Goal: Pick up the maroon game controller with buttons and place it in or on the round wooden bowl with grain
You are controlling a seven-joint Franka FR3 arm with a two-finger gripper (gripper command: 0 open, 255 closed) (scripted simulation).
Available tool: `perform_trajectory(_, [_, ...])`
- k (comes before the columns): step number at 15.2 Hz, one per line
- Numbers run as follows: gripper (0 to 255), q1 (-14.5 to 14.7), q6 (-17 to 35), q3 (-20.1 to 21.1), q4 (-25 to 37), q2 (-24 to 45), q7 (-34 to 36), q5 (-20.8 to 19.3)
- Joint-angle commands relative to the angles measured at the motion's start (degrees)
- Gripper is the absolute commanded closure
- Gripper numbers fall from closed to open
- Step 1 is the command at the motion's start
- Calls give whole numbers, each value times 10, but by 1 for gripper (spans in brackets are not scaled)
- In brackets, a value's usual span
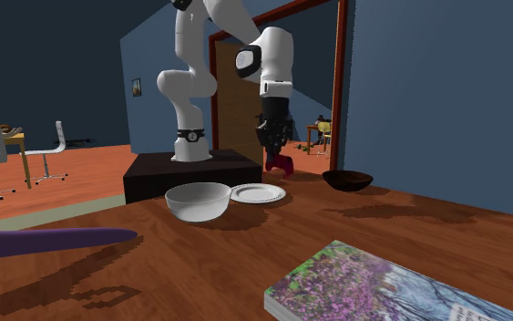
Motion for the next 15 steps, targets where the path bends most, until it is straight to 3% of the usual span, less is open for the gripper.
perform_trajectory(1, [255, 18, -6, 8, 1, -2, 28, -3])
perform_trajectory(15, [255, 157, -70, 61, 92, 47, 230, -30])
